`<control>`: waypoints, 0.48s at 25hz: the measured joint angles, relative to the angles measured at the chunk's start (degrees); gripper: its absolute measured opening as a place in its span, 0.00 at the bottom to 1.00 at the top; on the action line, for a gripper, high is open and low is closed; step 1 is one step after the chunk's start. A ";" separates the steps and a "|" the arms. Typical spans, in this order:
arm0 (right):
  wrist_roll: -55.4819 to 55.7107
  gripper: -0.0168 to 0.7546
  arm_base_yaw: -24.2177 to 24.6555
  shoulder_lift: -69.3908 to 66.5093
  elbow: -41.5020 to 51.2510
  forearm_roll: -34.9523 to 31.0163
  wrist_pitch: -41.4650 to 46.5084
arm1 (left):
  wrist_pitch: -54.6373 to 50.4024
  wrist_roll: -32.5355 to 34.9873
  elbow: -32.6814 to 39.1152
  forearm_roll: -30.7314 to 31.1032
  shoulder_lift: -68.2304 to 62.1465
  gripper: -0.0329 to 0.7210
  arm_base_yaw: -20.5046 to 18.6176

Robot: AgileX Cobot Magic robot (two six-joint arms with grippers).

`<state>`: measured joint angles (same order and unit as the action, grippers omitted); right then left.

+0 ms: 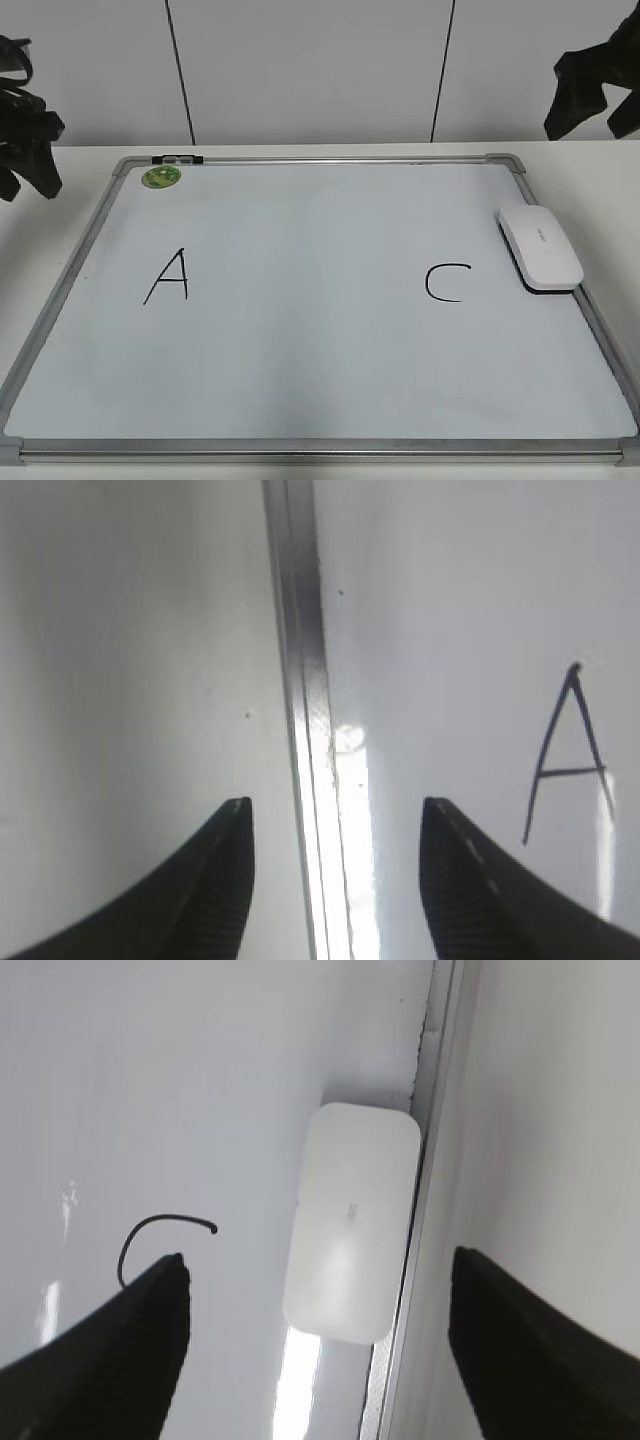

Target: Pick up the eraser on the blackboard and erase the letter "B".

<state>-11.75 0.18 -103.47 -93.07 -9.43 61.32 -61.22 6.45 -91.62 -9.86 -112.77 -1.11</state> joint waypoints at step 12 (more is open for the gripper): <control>-0.48 0.79 0.00 15.30 5.40 -0.65 5.59 | -9.15 0.00 0.93 0.00 18.66 0.58 0.00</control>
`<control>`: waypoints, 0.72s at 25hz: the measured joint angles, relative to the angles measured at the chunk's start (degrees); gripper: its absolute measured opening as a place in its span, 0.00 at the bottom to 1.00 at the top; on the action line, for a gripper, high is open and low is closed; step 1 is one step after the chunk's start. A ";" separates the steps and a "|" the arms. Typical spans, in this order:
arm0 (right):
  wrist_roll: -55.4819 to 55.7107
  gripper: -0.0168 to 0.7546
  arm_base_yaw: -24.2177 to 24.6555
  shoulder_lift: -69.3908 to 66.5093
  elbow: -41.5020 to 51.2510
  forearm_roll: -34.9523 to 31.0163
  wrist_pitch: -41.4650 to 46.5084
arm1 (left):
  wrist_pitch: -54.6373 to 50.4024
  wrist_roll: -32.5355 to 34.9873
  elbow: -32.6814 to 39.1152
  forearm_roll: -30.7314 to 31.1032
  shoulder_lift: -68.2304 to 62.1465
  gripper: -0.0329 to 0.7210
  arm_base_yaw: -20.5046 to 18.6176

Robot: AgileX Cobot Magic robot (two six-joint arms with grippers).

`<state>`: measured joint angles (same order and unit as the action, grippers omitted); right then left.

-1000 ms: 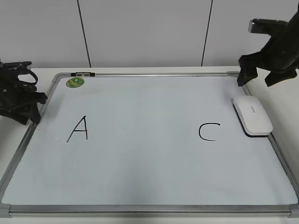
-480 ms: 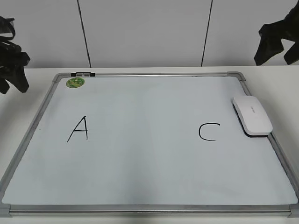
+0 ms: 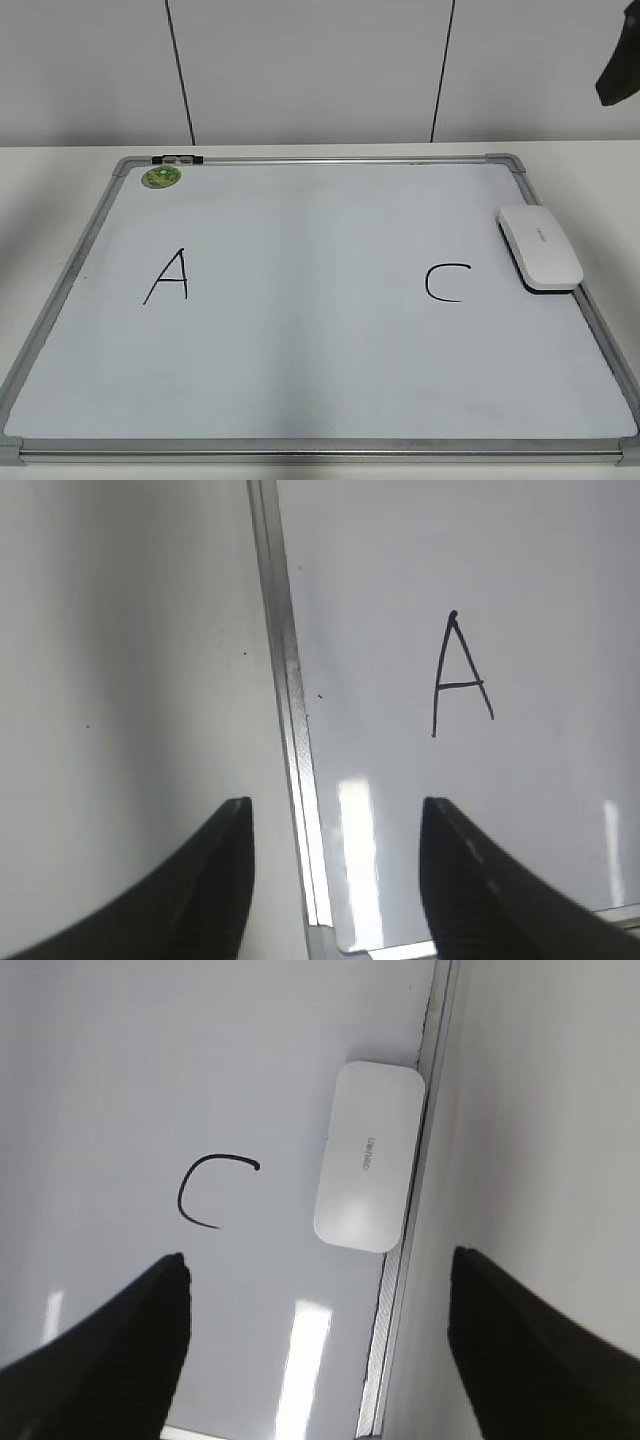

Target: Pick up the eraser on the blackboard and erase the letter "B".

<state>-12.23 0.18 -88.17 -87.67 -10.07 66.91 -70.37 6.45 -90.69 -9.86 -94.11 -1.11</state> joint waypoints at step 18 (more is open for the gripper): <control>-0.37 0.79 0.00 36.64 26.67 0.41 0.23 | -0.95 -0.32 28.19 -2.54 42.45 0.58 0.00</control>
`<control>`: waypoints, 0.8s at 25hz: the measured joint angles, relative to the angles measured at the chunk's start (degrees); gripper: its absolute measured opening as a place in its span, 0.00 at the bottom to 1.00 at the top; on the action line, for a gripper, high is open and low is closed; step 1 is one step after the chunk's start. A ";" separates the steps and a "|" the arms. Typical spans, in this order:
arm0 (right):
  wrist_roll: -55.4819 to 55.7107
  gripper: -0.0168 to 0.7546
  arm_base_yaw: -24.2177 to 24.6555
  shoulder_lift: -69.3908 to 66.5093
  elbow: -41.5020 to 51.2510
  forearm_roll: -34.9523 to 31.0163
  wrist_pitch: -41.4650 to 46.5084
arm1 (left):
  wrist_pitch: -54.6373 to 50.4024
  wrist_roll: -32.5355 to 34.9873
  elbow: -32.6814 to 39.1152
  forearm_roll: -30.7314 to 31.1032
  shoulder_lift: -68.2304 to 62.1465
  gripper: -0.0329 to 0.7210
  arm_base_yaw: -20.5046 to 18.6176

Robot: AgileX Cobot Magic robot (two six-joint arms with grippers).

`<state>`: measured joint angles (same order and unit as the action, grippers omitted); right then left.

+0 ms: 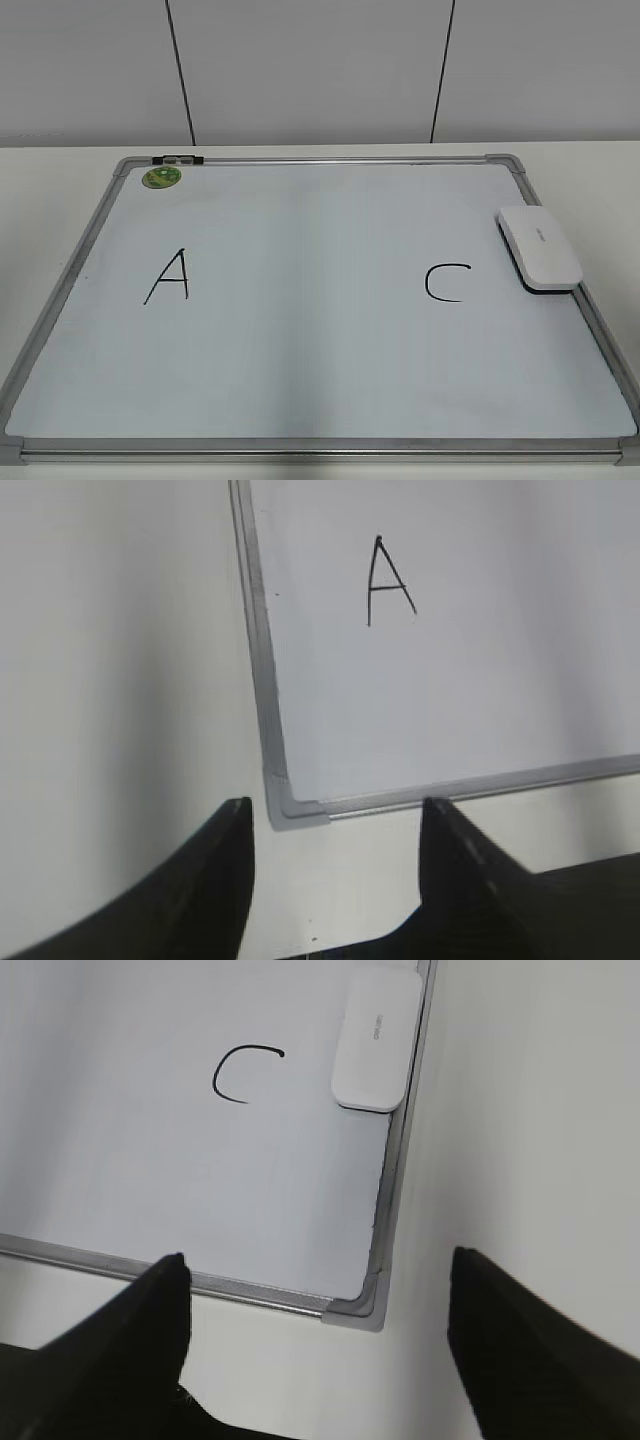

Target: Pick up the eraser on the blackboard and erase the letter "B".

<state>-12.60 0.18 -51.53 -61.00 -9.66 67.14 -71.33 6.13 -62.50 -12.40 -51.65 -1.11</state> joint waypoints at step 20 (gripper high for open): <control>6.76 0.79 0.00 28.05 30.05 7.26 -1.71 | 6.32 -0.11 25.64 1.84 15.39 0.56 3.26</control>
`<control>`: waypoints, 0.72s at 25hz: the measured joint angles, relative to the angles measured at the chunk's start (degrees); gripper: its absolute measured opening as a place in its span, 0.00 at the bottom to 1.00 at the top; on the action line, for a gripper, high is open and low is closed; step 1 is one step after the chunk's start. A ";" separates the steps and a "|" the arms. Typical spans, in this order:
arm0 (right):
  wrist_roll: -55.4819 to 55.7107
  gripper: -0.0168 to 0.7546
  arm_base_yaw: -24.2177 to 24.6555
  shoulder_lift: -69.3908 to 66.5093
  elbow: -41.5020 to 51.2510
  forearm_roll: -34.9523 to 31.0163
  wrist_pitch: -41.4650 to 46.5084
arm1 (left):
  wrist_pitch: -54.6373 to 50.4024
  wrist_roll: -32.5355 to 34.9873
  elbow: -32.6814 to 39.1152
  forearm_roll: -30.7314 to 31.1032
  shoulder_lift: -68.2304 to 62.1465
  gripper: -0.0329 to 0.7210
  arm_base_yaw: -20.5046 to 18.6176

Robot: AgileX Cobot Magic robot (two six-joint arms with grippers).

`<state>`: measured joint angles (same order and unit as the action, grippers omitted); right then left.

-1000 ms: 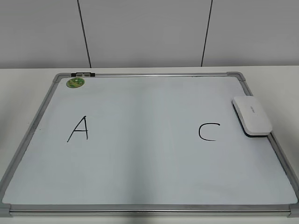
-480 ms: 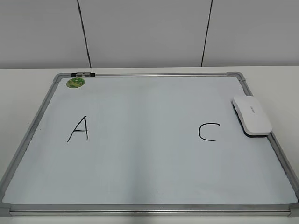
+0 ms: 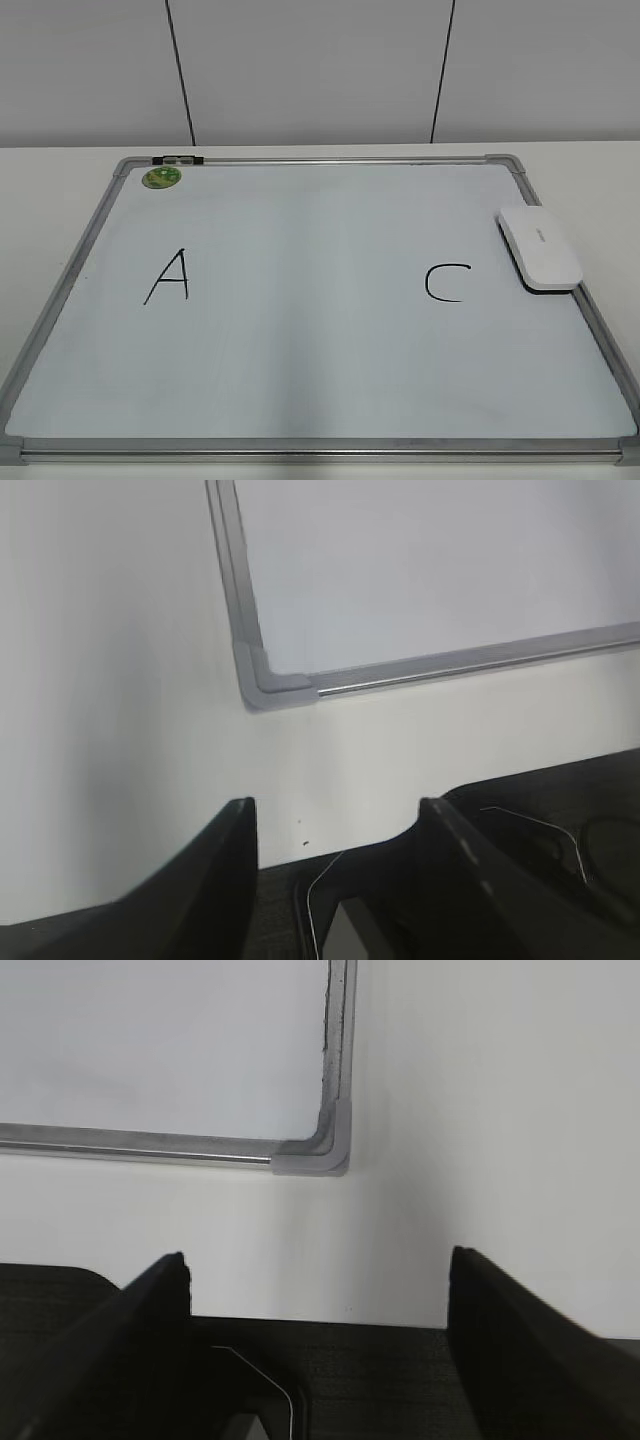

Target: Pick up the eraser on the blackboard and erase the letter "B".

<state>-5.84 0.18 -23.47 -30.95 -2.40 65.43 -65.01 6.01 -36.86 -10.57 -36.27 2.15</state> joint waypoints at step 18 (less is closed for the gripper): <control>5.84 0.79 0.00 0.00 2.41 7.94 -0.92 | 3.56 -0.10 7.00 4.31 0.47 0.55 0.00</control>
<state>0.00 0.18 -23.47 -28.54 5.54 64.51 -61.44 5.92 -29.86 -6.26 -35.80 2.15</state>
